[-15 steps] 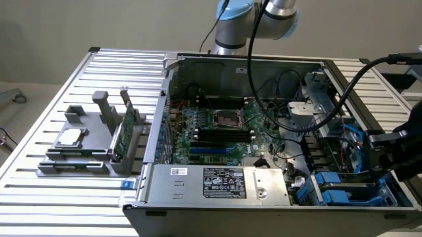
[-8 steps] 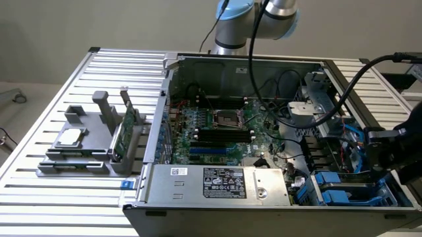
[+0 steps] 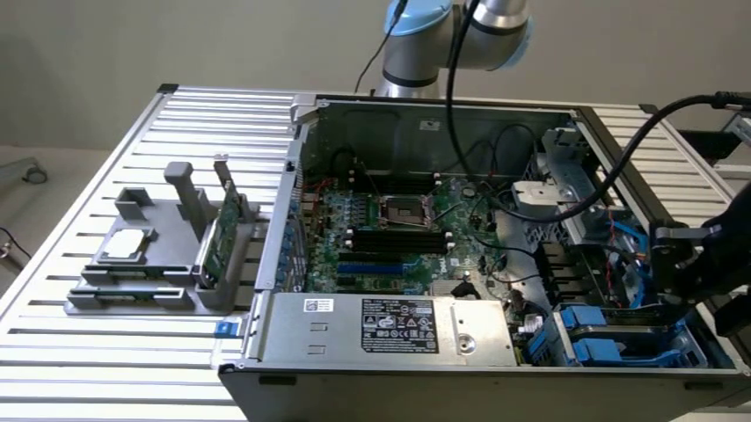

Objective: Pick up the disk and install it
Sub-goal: 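Insert the first disk wire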

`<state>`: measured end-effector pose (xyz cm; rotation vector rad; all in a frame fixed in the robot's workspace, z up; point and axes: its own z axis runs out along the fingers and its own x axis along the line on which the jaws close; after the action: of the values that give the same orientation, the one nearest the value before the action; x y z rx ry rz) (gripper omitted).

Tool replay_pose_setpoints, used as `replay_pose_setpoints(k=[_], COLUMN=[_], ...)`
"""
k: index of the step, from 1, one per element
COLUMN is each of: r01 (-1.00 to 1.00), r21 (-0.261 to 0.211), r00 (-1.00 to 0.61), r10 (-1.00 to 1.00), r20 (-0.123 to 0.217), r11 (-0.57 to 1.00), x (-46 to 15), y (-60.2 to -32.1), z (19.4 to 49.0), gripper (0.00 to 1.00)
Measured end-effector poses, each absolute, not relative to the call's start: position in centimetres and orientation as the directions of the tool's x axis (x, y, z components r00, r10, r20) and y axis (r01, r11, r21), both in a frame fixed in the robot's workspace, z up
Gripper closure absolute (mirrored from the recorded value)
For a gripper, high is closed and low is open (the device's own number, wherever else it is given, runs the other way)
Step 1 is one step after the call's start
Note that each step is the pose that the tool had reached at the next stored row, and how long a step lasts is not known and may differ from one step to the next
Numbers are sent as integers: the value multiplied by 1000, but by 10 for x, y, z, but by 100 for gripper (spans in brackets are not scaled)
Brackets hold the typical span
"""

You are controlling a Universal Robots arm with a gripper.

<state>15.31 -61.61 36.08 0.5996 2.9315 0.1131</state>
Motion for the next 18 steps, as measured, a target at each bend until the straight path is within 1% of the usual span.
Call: replay_pose_setpoints(k=[10, 13, 14, 15, 16, 18], r01=[540, 580, 591, 602, 611, 631], r21=[103, 99, 97, 94, 91, 84], r00=[-826, -799, -792, -785, -778, -764], r10=[550, 588, 599, 609, 618, 636], r20=[-128, -123, -119, -116, -112, -104], r11=[835, 809, 801, 793, 786, 771], x=[153, 153, 153, 153, 153, 153], y=[-616, -616, -616, -616, -616, -616], z=[356, 355, 355, 355, 355, 355], gripper=[57, 57, 60, 60, 67, 67])
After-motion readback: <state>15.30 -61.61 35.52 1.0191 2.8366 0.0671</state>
